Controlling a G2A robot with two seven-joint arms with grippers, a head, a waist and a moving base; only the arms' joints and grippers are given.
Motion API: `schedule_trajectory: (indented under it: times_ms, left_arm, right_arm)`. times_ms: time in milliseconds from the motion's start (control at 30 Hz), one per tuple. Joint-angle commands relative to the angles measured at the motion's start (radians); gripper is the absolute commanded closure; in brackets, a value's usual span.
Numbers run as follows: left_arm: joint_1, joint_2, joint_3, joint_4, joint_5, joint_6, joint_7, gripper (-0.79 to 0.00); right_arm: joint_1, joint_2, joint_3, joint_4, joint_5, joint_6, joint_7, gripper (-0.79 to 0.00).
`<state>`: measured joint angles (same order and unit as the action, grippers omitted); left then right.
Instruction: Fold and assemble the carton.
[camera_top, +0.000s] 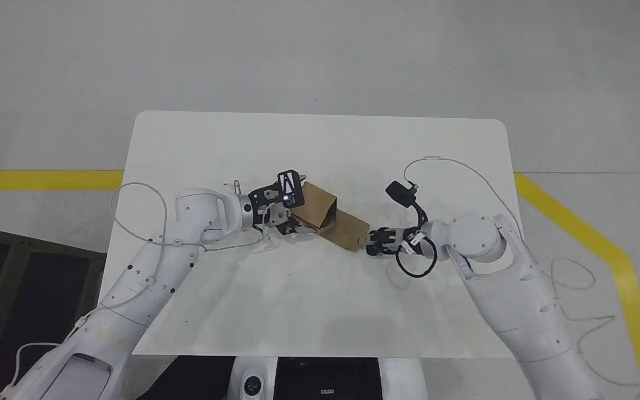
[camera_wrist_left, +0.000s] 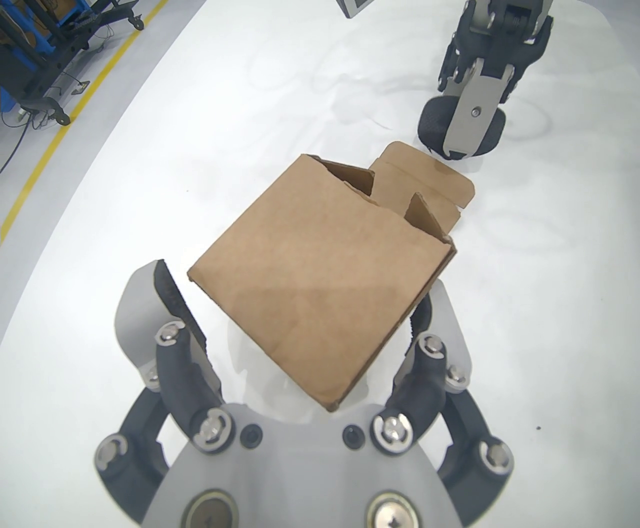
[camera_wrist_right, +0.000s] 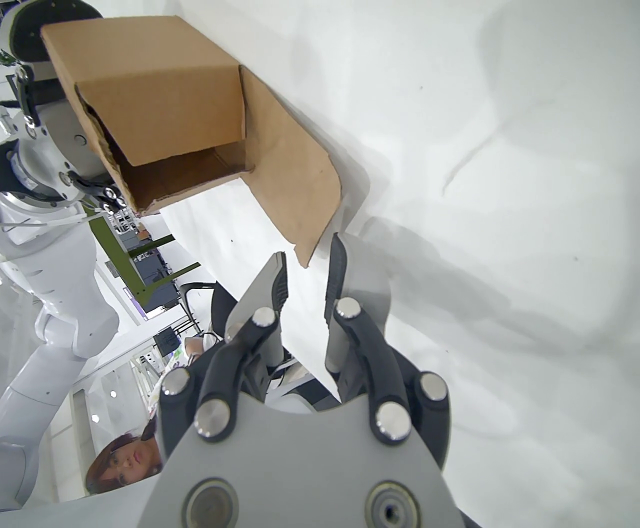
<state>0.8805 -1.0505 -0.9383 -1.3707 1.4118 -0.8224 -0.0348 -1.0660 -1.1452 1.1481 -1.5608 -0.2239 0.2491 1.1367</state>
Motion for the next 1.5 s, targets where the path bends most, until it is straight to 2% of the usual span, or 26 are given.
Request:
schedule_trajectory:
  times_ms: [0,100,367,1033,1133,1467]
  left_arm:
    - [0.001,0.000,-0.001,0.000,0.000,-0.002,0.001,-0.785]
    - [0.002,-0.001,-0.003,0.000,0.000,-0.003,0.001,-0.785]
    - [0.006,-0.002,-0.010,-0.001,0.002,-0.003,0.000,-0.785]
    - [0.016,-0.004,-0.020,-0.009,0.017,-0.004,0.001,-0.785]
    - [0.017,-0.004,-0.021,-0.010,0.017,-0.005,0.003,-0.785]
    - [0.021,-0.005,-0.024,-0.012,0.026,-0.008,0.007,-0.785]
  right_arm:
    - [0.012,-0.003,-0.014,0.016,0.011,-0.010,-0.006,-0.182]
    - [0.035,-0.007,-0.036,0.047,0.023,-0.018,-0.007,-0.209]
    - [0.076,-0.015,-0.067,0.112,0.062,-0.038,-0.015,-0.225]
    - [0.040,0.006,-0.017,0.057,0.069,-0.029,-0.053,-0.265]
    - [0.036,0.007,-0.017,0.070,0.083,-0.034,-0.053,-0.302]
    - [0.099,-0.008,-0.075,0.147,0.126,-0.059,-0.047,-0.314]
